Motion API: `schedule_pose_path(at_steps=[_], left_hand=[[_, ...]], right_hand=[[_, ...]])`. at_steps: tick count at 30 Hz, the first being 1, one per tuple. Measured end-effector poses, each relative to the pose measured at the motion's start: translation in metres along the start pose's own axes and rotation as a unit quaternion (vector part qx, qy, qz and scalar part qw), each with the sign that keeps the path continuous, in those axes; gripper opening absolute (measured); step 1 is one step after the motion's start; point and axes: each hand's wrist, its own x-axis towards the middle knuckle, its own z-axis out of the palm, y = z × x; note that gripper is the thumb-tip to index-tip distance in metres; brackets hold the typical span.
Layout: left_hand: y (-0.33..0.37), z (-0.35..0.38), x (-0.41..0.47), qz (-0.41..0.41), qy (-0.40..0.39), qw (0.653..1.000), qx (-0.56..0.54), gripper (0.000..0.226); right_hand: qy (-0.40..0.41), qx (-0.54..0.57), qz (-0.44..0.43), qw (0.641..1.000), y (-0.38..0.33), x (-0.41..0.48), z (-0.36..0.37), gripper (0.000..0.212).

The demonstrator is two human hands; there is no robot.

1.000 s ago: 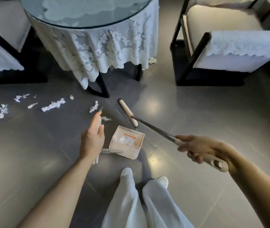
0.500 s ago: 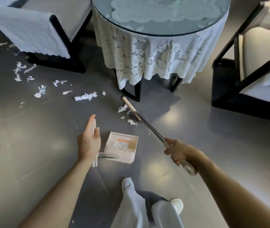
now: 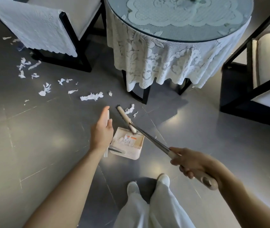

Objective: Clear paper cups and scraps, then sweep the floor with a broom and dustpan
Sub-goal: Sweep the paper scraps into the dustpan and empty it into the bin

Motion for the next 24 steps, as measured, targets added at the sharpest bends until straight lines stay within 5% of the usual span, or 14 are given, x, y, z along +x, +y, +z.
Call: schedule_pose_path(at_steps=[9, 14, 18, 24], left_hand=[[0.007, 0.004, 0.030, -0.046, 0.047, 0.998, 0.004, 0.044], [0.013, 0.009, 0.047, -0.034, 0.051, 0.998, 0.016, 0.043], [0.009, 0.006, 0.054, -0.035, 0.050, 0.998, 0.022, 0.042], [0.008, 0.007, 0.041, -0.015, 0.027, 0.999, -0.004, 0.044]], right_hand=[[0.066, -0.174, -0.073, 0.980, -0.089, 0.074, -0.075, 0.050], [0.006, -0.230, -0.043, 0.972, -0.099, 0.110, -0.082, 0.055], [-0.061, -0.232, -0.013, 0.971, -0.071, 0.099, -0.070, 0.065], [-0.097, -0.095, 0.038, 0.990, -0.027, 0.045, -0.068, 0.066]])
